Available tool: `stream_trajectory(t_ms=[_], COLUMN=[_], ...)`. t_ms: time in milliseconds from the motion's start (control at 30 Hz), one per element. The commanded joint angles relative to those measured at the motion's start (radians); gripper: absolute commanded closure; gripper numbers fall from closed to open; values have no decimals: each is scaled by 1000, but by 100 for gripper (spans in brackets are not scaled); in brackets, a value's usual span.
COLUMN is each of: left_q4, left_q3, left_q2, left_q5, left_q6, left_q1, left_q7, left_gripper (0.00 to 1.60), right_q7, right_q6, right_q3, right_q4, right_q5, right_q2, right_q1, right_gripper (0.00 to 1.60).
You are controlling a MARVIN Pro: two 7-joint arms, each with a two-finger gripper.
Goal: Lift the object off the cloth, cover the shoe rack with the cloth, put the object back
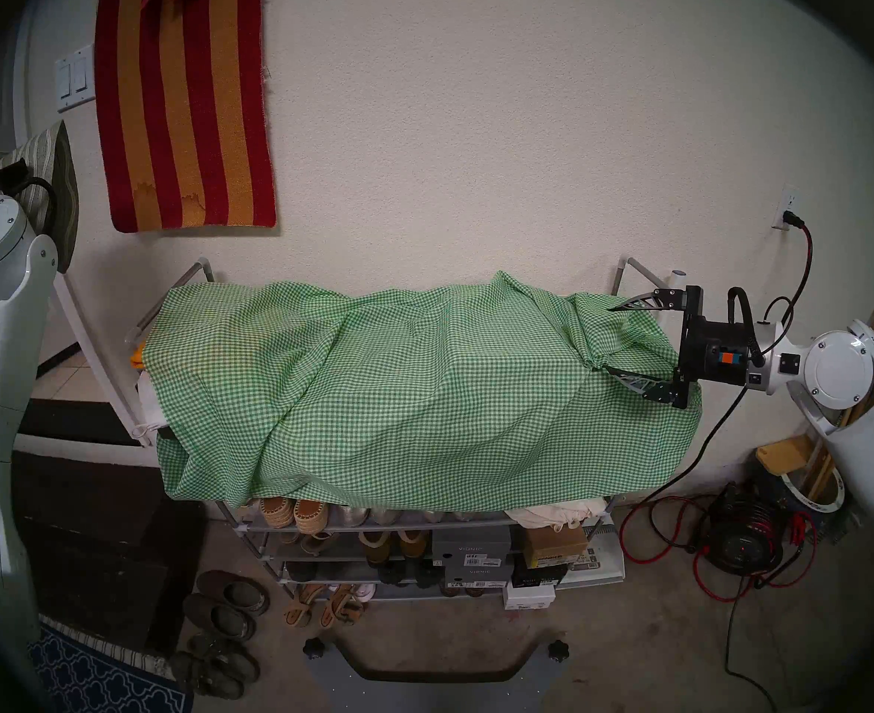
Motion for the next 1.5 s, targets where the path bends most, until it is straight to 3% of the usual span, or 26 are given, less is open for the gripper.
stream_trajectory(t_ms=[0,267,300,333,367,400,500,667,733,933,967,1033,1233,1333,1467], left_q4=[-5,-5,-5,-5,-5,-5,-5,-5,-5,-5,-5,-5,-4,-4,-4], left_q3=[-2,-2,-2,-2,-2,-2,-2,-2,-2,-2,-2,-2,-2,-2,-2], left_q2=[2,2,2,1,1,1,1,1,1,1,1,1,1,1,1], left_q5=[-1,-1,-1,-1,-1,-1,-1,-1,-1,-1,0,0,0,0,1], left_q6=[2,2,2,2,2,2,2,2,2,2,2,2,1,1,1], left_q1=[-2,-2,-2,-2,-2,-2,-2,-2,-2,-2,-2,-2,-2,-2,-3], left_q7=[0,0,0,0,0,0,0,0,0,0,0,0,-1,-1,-1], left_gripper=[160,160,160,160,160,160,160,160,160,160,160,160,160,160,160], right_q7=[6,14,16,27,27,34,55,71,71,32,30,33,86,117,217], right_q6=[6,16,18,21,21,26,29,28,28,38,17,7,-56,-67,-62], right_q3=[-59,-103,-108,-119,-119,-133,-154,-178,-182,-147,-115,-100,8,19,21], right_q4=[23,34,35,41,41,50,68,87,93,74,80,72,-28,-61,-91], right_q5=[-14,-32,-32,-25,-25,-28,-25,-32,-36,-26,41,61,246,278,401], right_q2=[-1,-6,-7,-8,-8,-14,-20,-31,-36,-42,-52,-47,-34,-24,-16], right_q1=[85,131,136,149,149,167,194,215,218,163,134,119,16,-15,-55], right_gripper=[0,0,20,63,63,90,110,114,160,160,160,160,160,160,160])
